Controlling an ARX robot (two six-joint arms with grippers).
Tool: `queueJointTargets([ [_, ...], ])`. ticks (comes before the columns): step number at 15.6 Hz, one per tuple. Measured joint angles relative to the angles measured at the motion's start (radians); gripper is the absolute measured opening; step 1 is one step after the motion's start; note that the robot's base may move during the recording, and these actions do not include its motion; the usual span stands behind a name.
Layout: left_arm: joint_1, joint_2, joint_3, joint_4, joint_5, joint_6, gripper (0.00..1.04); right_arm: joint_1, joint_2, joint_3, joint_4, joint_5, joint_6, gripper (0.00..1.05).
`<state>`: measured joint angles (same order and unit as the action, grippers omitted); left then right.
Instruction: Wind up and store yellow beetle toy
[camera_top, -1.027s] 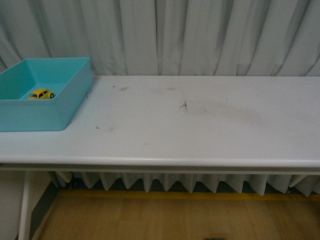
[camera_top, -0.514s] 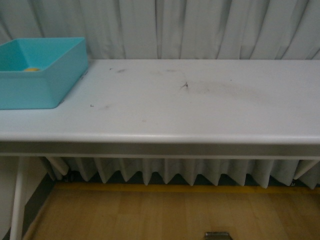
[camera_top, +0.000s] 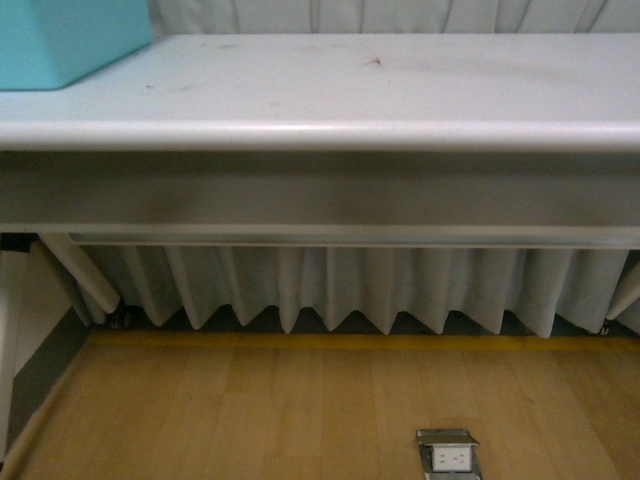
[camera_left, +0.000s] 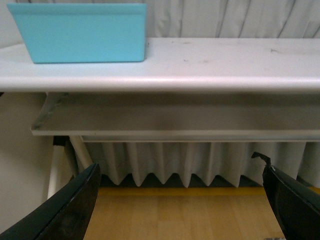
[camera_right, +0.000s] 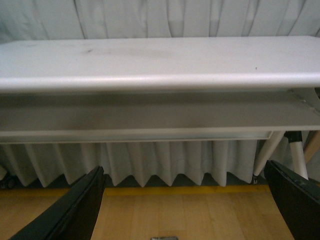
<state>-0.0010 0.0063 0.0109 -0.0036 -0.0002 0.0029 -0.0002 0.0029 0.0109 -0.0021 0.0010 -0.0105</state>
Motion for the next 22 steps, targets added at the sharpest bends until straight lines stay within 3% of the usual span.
queueJointTargets([
  [22,0.0,0.0,0.0,-0.002,0.0,0.0,0.98,0.0,0.0,0.0,-0.003,0.0,0.0,0.98],
])
